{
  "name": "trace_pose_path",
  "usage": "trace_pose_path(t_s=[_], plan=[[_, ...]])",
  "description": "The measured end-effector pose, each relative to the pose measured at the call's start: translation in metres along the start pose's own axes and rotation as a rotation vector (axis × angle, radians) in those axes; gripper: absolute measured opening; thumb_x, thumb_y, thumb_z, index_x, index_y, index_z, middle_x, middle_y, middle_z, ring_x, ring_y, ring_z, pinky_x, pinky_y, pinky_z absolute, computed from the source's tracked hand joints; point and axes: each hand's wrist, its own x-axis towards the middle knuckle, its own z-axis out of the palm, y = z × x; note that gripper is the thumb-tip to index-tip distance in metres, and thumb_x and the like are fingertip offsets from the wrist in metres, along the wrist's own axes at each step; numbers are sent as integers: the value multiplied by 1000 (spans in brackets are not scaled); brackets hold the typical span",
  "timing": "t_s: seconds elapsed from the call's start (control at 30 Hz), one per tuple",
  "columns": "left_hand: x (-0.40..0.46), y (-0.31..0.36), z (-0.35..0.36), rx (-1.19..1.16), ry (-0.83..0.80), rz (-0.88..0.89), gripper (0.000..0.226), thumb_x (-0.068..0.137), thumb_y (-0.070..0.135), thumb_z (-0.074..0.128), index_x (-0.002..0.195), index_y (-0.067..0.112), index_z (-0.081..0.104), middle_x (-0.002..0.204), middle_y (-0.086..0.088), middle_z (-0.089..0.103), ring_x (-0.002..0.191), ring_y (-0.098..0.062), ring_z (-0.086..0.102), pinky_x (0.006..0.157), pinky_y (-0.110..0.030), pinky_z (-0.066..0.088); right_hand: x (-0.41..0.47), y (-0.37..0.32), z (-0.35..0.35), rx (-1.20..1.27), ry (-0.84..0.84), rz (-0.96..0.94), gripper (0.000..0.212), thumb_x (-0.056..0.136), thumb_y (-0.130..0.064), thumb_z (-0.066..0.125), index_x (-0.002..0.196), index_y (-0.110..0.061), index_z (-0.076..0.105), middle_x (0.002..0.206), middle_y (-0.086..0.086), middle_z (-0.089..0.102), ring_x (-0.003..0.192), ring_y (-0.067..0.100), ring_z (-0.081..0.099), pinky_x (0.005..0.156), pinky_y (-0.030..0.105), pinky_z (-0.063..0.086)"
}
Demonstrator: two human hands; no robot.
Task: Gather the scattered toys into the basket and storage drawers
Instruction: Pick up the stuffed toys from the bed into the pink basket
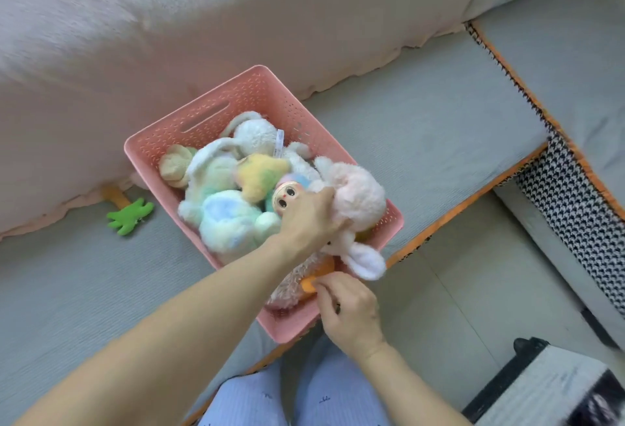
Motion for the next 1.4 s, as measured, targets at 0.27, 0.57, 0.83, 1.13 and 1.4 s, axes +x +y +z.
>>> trace_pose_path(t_s=[0.27, 0.57, 0.83, 1.13, 1.4], plan=[[11, -24, 1, -20, -139, 37, 52, 91, 9, 40, 141, 24, 38, 121, -11, 61, 112, -28, 55, 88, -34, 46, 71, 37, -31, -307, -187, 225, 55, 90, -36, 38, 142, -19, 38, 153, 16, 25, 141, 27, 22, 114, 35, 16], [-23, -85, -38, -250, 451, 95, 38, 80, 9, 41, 108, 11, 65, 91, -1, 67, 82, -9, 59, 70, -37, 51, 127, 40, 18, -726, -874, 477, 57, 101, -24, 26, 149, -33, -3, 155, 19, -15, 144, 34, -8, 118, 40, 5], [-39, -172, -89, -316, 786, -98, 32, 80, -1, 42, 98, 4, 67, 88, 0, 63, 81, -11, 58, 72, -23, 45, 159, -49, 55, -239, -181, 307, 47, 88, -25, 34, 129, -9, 52, 154, 10, 24, 140, 29, 26, 112, 37, 20], [-61, -307, -80, -206, 499, -687, 37, 86, 0, 45, 119, 7, 57, 120, -13, 53, 110, -31, 52, 84, -37, 42, 163, -83, 144, -572, -843, 184, 84, 84, -69, 40, 146, -41, -8, 150, 12, -34, 134, 43, -33, 108, 64, -9], [-23, -373, -77, 139, -11, -403, 66, 83, 0, 48, 144, 15, 27, 154, -7, 17, 141, -25, 20, 106, -41, 31, 187, -68, 175, -625, -1005, 199, 103, 62, -82, 26, 149, -33, 0, 153, 14, -27, 138, 34, -31, 107, 67, -2]])
